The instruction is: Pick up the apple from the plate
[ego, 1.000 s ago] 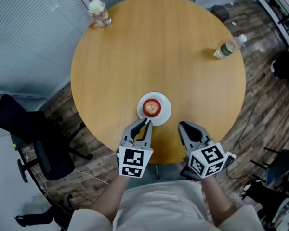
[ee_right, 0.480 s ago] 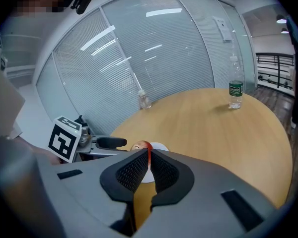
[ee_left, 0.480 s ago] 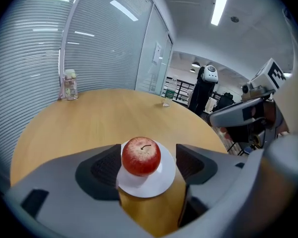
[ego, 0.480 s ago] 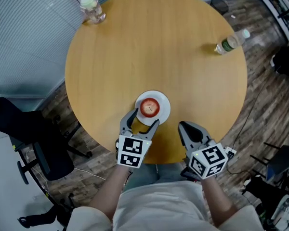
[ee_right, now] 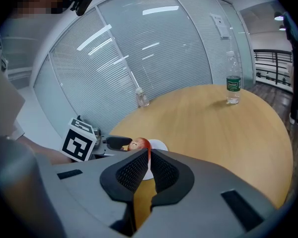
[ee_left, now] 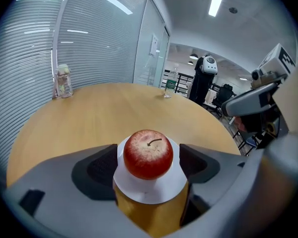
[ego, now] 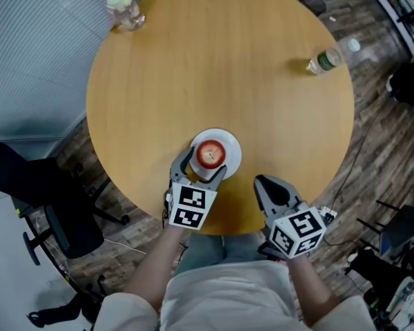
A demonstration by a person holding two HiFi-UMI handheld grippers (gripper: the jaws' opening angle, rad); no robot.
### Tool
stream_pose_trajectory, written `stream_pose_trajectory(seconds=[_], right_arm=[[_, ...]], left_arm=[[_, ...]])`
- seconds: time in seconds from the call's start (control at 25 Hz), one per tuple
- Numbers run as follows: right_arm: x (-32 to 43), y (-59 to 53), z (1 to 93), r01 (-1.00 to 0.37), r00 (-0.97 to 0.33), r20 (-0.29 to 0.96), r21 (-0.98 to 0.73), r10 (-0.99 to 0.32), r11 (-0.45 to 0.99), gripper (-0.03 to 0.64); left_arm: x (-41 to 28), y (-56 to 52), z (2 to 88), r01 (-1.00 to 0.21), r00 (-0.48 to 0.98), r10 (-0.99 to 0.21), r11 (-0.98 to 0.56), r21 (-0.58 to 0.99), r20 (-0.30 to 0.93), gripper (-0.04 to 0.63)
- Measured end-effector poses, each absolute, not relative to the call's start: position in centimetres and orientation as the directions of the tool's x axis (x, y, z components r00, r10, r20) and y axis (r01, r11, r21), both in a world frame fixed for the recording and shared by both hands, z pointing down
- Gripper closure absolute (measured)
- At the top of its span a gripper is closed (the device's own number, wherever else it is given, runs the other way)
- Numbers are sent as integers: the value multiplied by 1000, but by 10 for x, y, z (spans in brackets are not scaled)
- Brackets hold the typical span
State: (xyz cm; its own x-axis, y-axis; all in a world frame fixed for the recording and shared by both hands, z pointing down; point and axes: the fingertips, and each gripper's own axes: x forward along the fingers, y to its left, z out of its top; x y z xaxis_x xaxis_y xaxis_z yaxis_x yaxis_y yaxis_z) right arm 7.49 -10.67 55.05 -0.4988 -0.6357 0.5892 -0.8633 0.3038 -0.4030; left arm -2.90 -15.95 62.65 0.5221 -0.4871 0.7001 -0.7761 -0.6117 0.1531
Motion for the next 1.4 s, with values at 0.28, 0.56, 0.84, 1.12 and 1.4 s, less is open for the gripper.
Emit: stream_pose_trajectory(seconds=[0.28, 0.56, 0.84, 1.12, 1.4], right_arm=[[80, -105, 555, -867, -492, 600, -408, -631, 288, 580], [83, -104, 558, -868, -488, 606, -410, -628, 279, 580], [81, -103, 559, -865, -492, 602, -416, -629, 280, 580], [83, -104, 556, -867, -491, 599, -409, -633, 286, 580], [81, -100, 548, -866, -494, 588, -403, -640, 297, 580]], left_arm=[[-22, -162, 639, -760, 525, -458, -631, 153, 718, 204], [-19, -167, 645, -762, 517, -454, -630, 149, 725, 204], [-19, -167, 648, -761, 513, -447, -632, 147, 733, 206], [-18, -166, 649, -758, 516, -437, -634, 154, 737, 207], [-21, -157, 641, -757, 515, -447, -637, 144, 732, 207]])
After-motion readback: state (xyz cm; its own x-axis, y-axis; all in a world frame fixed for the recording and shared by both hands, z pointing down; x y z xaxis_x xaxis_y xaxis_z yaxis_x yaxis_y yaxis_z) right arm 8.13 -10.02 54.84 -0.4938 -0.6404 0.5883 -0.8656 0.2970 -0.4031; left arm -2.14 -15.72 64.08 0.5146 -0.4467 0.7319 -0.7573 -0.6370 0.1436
